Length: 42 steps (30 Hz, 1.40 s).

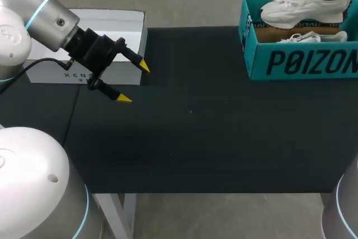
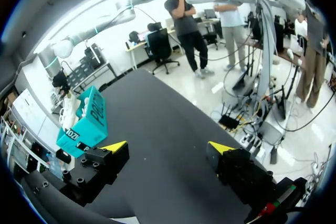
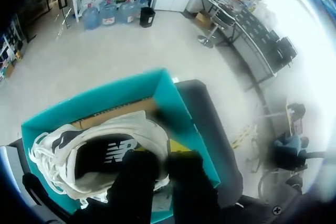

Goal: Take the shoe out of the shoebox, open the shoe tongue, remove and reinsert the insole, then place the shoe into the shoebox

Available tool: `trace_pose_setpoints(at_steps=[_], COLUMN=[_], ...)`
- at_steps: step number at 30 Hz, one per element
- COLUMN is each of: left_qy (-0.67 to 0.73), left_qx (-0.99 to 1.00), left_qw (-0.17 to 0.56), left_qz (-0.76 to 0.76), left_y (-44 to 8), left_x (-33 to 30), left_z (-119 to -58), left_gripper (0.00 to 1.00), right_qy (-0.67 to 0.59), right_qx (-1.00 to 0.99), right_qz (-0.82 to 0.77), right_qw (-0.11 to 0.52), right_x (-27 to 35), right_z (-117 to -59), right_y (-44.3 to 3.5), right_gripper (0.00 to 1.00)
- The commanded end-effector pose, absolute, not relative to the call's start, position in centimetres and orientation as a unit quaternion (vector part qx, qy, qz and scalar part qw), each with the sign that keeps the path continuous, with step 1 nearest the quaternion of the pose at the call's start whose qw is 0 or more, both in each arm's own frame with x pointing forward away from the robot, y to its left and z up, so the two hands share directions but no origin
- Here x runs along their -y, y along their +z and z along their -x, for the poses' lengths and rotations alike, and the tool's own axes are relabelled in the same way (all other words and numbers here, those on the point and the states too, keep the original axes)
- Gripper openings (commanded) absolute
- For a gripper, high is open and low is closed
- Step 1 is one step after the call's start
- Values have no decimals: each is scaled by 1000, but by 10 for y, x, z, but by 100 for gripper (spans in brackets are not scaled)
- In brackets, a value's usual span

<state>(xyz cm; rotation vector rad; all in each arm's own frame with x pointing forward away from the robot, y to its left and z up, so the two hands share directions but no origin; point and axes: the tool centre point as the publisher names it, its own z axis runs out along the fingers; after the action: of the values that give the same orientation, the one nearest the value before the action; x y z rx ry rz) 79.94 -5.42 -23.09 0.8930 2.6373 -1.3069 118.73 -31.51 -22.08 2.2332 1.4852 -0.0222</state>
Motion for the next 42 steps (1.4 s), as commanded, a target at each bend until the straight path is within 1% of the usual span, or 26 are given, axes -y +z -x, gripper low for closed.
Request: trace_pose_setpoints(at_steps=[1, 10, 25, 42], left_qy=[-423, -423, -423, -423], left_qx=[-858, -858, -858, -858], left_qw=[32, 32, 32, 32], left_qz=[-290, -290, -290, -290], left_y=[-231, -231, -231, -231], left_x=[54, 54, 54, 54], left_z=[-800, -800, -800, -800], left_gripper=[100, 100, 100, 100], right_qy=[-19, -21, -24, -44], right_qx=[-539, -534, -522, -505], right_qz=[-813, -818, -827, -841], right_qw=[217, 213, 207, 188], right_x=[319, 330, 341, 341], right_z=[-1211, -1230, -1235, -1231], right_y=[-227, -240, -255, -297], right_gripper=[0, 0, 0, 0])
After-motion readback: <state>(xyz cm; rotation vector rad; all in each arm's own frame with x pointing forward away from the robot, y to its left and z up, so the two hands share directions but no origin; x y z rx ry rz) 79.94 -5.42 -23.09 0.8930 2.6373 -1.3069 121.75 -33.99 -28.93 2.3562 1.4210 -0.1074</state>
